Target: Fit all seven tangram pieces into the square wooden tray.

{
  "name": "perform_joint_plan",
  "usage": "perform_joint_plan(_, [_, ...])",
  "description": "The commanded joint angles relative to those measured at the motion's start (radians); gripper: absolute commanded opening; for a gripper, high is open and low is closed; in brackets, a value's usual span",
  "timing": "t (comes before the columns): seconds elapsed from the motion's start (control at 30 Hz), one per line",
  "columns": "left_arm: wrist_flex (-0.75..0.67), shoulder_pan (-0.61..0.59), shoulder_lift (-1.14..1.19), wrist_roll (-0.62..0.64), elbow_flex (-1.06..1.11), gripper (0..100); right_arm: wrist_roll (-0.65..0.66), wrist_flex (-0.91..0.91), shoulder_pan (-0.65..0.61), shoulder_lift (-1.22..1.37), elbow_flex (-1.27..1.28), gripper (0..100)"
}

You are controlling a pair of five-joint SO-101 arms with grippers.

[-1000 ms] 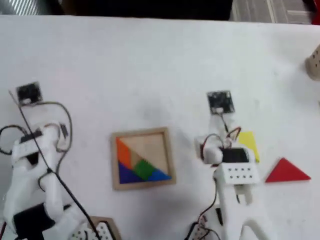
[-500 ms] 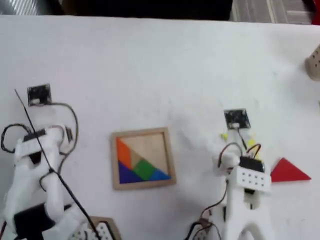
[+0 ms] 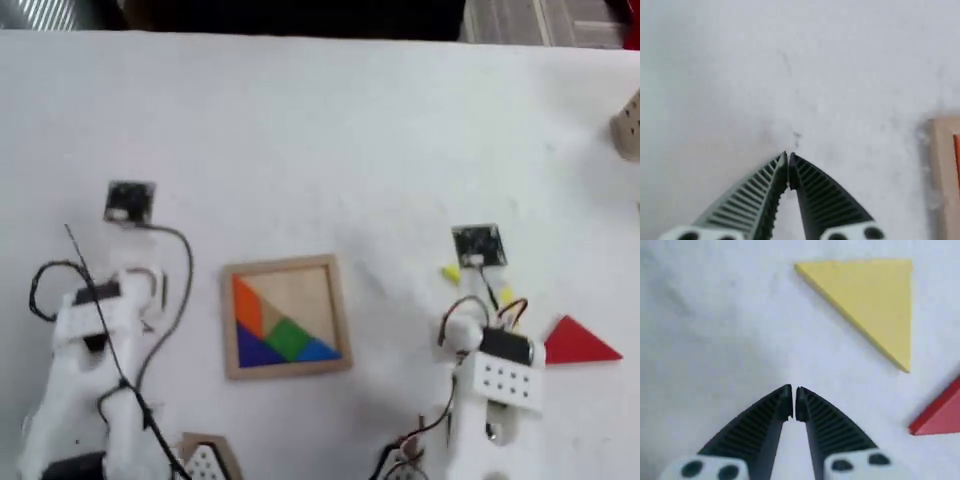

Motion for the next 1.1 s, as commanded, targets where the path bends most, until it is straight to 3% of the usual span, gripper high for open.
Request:
perform_joint_plan(0.0, [-0.002, 0.064, -0.165, -0.012, 0.069, 3, 0.011, -0.008, 0.073, -0.116, 0.020, 1.8])
perform_joint_plan(0.13, [-0.002, 0.081, -0.248, -0.086, 0.118, 3, 0.012, -0.008, 0.145, -0.176, 0.041, 1.8])
perform_joint_plan(0.3, [-0.006, 0.082, -0.263, -0.058, 0.123, 3, 0.011, -0.051, 0.153, -0.119, 0.038, 1.8])
perform_joint_plan(0.77, [-0.037, 0.074, -0.252, -0.064, 0.110, 3, 0.005, -0.094, 0.246, 0.394, -0.218, 1.8])
perform_joint_plan(0.97, [-0.011, 0.025, 0.004, -0.055, -0.057, 3, -0.023, -0.094, 0.315, 0.512, -0.321, 2.9])
perform_joint_plan(1.07, [0.058, 0.015, 0.142, -0.055, -0.166, 3, -0.015, -0.091, 0.286, 0.535, -0.342, 11.4])
